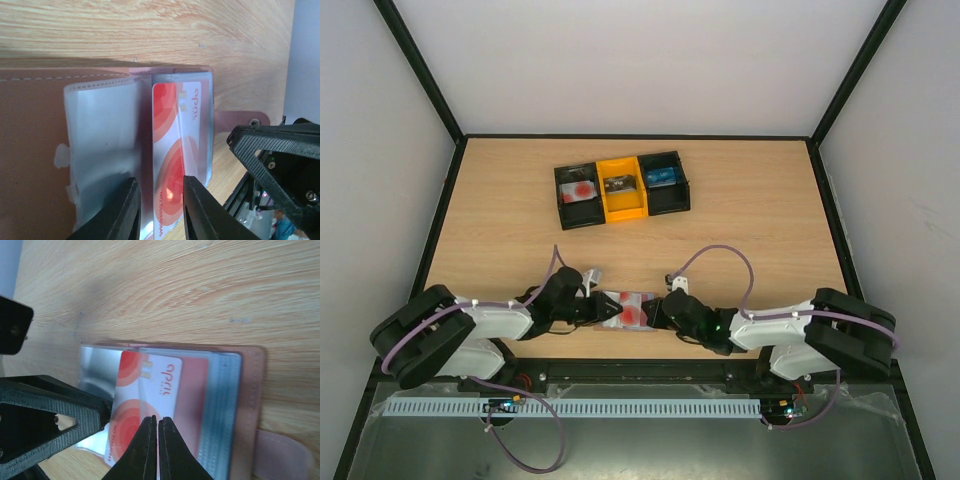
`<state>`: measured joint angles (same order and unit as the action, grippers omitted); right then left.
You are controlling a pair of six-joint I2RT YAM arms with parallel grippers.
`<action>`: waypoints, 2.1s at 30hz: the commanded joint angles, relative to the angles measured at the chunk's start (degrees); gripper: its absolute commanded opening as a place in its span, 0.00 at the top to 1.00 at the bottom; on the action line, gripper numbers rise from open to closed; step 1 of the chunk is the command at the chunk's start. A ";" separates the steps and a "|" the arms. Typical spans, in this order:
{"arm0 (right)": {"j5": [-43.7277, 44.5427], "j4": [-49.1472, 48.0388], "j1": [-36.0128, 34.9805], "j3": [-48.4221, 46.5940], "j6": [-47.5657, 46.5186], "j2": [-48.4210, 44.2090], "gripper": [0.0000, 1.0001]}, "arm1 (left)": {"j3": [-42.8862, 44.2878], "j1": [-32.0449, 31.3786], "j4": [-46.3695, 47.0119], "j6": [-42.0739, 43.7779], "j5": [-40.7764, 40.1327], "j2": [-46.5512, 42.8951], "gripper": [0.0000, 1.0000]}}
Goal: Take the credit cards out of the card holder
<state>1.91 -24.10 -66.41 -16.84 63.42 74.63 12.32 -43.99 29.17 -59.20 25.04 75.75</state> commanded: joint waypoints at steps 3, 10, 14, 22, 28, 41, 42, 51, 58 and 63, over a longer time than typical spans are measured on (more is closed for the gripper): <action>-2.58 -3.53 -0.30 -3.05 -0.89 5.68 0.96 | -0.28 0.22 1.69 0.04 -0.44 2.04 0.69; -2.26 -4.16 -0.30 -1.84 -0.09 8.83 0.96 | -0.41 0.29 6.05 -1.41 1.71 4.66 0.67; -1.69 -4.46 -0.31 -0.16 0.38 8.70 0.96 | 0.06 0.13 7.08 -1.78 2.20 5.71 0.69; -0.45 -3.68 -0.30 0.08 -0.05 8.78 0.96 | -0.46 0.04 6.78 -2.53 1.35 5.02 0.97; -0.30 -2.96 -0.30 0.03 -0.65 8.54 0.96 | -1.57 0.97 2.58 -2.76 -1.53 0.19 0.97; 0.34 0.92 -0.30 -2.85 -3.96 3.77 0.96 | -1.04 2.11 -14.26 -0.56 -9.72 -16.34 0.97; 0.73 1.88 -0.30 -3.40 -4.24 2.79 0.96 | -0.94 2.13 -15.45 -0.50 -10.35 -17.76 0.97; -1.93 -1.81 -0.30 -2.43 -1.77 -8.72 0.72 | -0.20 2.15 -16.72 -1.39 -8.23 -30.60 0.97; -6.97 -15.47 -0.30 -1.27 5.64 -8.40 0.59 | -0.36 2.06 -8.89 -6.20 -2.88 -37.38 0.97; -9.82 -18.69 -0.30 -2.84 7.70 -5.22 0.54 | -0.48 2.06 -7.53 -7.56 -2.59 -40.35 0.97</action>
<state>-5.10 -36.97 -66.41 -18.83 67.81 67.31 11.18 -42.09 18.48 -64.75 20.73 37.43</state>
